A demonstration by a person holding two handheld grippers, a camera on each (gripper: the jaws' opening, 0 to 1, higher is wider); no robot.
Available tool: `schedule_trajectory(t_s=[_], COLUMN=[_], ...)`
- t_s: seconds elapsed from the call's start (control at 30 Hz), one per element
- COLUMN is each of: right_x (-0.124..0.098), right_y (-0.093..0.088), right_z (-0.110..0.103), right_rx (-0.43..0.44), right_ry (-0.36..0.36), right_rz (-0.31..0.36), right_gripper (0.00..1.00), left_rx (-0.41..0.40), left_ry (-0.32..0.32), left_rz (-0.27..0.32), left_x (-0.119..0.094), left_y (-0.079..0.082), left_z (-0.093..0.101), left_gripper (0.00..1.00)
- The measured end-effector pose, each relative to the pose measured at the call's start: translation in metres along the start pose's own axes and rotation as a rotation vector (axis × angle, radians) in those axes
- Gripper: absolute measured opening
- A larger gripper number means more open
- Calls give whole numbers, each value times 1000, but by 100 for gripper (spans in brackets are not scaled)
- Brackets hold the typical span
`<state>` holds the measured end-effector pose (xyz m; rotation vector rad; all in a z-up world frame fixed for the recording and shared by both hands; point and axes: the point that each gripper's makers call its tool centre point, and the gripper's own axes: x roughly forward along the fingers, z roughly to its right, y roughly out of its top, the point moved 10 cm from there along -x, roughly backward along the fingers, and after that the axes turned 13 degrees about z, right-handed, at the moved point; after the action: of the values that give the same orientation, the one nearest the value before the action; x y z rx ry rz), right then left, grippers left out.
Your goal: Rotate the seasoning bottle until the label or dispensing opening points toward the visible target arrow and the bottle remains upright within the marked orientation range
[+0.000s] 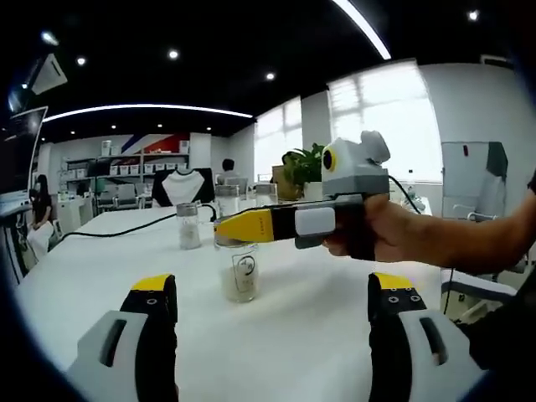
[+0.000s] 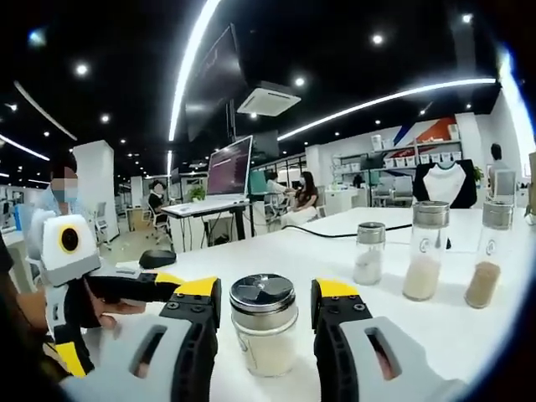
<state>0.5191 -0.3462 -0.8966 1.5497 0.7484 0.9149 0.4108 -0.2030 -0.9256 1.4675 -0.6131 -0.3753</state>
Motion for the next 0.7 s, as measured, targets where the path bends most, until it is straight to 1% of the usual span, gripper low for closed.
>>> schedule_trajectory(t_s=[0.13, 0.2, 0.27, 0.33, 0.37, 0.43, 0.53, 0.6, 0.7], right_x=[-1, -1, 1, 3, 5, 8, 12, 15, 23], right_y=[6, 11, 15, 18, 19, 20, 20, 21, 19], right_z=[2, 4, 6, 11, 14, 21, 28, 36, 44], right_rx=[29, 24, 5, -17, -27, -33, -39, -71, -68], right_ry=[15, 12, 10, 0, -5, -12, -33, -50, -64], right_rz=[4, 12, 11, 10, 10, 7, 4, 2, -25], right_gripper=[41, 41, 41, 41, 41, 41, 40, 40, 40], left_rx=[-8, -20, -25, 2, 39, 91, 91, 88, 78], left_ry=[-4, -10, -8, 11, 15, 0, -8, -8, -2], left_rz=[6, 25, 24, 37, 43, 29, 20, 21, 15], left_x=[-1, 0, 0, 0, -1, 0, 0, 0, -1], left_y=[-1, 0, 1, 2, 4, 6, 7, 7, 6], left_z=[-1, 0, 0, -1, -1, 0, 2, 2, 0], left_gripper=[100, 100, 100, 100, 100, 100, 100, 100, 100])
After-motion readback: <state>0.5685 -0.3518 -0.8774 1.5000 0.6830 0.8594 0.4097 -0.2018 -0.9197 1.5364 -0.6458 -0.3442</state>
